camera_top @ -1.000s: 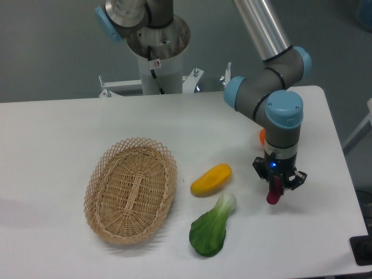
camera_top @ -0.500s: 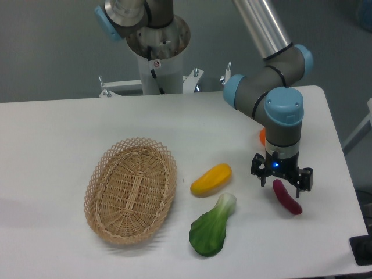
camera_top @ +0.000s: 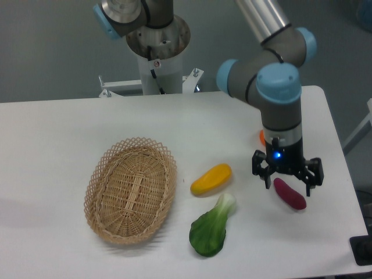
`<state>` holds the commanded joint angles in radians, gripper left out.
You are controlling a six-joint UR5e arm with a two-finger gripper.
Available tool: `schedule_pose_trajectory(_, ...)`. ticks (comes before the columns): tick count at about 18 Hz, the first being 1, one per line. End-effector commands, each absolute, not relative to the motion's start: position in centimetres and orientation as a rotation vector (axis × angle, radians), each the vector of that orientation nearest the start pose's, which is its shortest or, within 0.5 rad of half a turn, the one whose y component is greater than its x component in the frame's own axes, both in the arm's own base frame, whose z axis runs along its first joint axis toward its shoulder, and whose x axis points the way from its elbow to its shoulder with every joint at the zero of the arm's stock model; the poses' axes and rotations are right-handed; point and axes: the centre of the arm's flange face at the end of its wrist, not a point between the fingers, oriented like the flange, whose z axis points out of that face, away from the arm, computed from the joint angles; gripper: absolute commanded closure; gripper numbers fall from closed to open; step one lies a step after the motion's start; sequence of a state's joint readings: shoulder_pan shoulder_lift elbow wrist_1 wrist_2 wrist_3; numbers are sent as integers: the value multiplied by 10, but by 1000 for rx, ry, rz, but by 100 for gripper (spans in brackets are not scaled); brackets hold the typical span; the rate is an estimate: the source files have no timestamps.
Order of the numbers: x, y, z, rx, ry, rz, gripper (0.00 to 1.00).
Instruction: Place the sweet potato on the table
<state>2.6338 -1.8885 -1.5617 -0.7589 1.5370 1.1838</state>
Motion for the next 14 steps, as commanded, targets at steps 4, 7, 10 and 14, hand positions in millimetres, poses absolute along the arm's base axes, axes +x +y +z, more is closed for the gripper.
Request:
schedule_pose_trajectory(4, -509, 391, 426, -2891, 322, 598, 0)
schedule_pose_trajectory(7, -517, 366, 426, -2934, 456, 543, 0)
schedule_pose_trajectory(10, -526, 330, 433, -2958, 606, 512, 0)
schedule_pose_trajectory(14, -529, 310, 431, -2965, 684, 501, 0)
